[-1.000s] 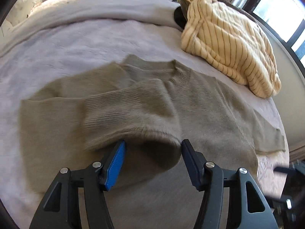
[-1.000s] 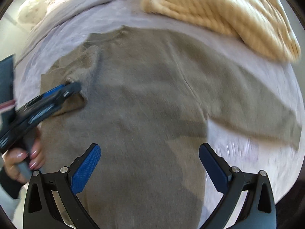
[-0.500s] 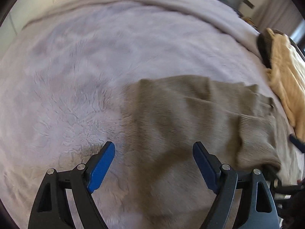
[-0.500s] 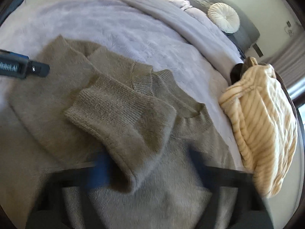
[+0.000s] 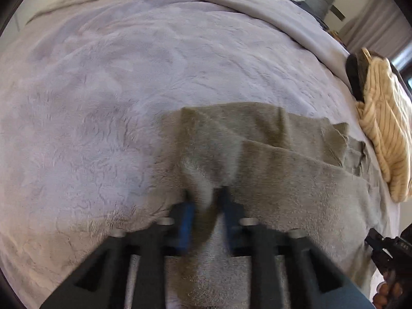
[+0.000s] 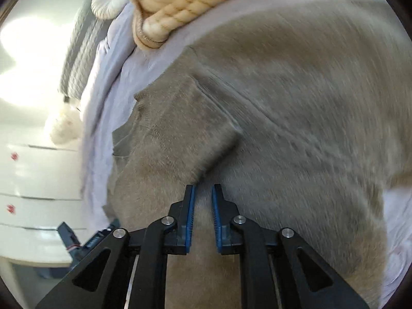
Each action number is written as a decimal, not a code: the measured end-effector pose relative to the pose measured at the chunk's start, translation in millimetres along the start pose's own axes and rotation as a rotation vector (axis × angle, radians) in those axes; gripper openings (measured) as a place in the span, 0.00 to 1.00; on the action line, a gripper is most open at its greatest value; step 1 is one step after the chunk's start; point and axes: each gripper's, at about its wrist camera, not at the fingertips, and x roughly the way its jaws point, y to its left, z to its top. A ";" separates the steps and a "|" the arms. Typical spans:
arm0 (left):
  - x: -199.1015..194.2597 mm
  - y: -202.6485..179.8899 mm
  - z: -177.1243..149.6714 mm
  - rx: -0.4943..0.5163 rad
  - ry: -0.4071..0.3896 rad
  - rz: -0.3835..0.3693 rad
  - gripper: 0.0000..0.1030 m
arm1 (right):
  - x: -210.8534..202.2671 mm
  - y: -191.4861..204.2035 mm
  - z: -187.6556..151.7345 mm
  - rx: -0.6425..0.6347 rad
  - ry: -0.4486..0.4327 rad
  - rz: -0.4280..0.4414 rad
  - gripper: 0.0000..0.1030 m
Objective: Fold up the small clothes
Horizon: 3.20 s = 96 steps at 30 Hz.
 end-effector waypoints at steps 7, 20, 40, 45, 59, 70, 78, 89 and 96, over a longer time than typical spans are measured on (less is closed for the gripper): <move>-13.7 9.8 8.5 0.065 0.008 -0.027 0.09 | 15.3 0.2 11.8 0.077 0.016 0.118 0.34; -4.4 7.1 12.5 0.155 0.034 -0.023 0.10 | 14.8 -1.0 -1.9 0.045 0.010 -0.023 0.06; -46.3 -100.9 -71.1 0.315 0.131 0.042 0.11 | -117.3 -76.9 -20.2 0.130 -0.080 -0.100 0.49; -41.4 -151.3 -88.0 0.370 0.178 0.001 0.11 | -159.6 -109.8 -19.8 0.214 -0.151 -0.124 0.54; -24.0 -224.0 -115.5 0.429 0.259 0.030 0.99 | -228.5 -191.7 -5.9 0.419 -0.299 -0.102 0.63; -4.2 -272.7 -125.4 0.478 0.310 0.066 0.99 | -260.5 -240.9 7.3 0.557 -0.413 -0.030 0.63; 12.0 -305.9 -139.1 0.482 0.343 0.067 0.99 | -274.3 -275.1 30.1 0.692 -0.514 0.110 0.63; 0.6 -328.5 -148.0 0.463 0.293 0.011 0.99 | -269.6 -297.3 35.6 0.886 -0.592 0.374 0.41; -2.3 -316.0 -147.8 0.437 0.296 0.033 0.99 | -266.1 -251.8 58.0 0.693 -0.526 0.369 0.11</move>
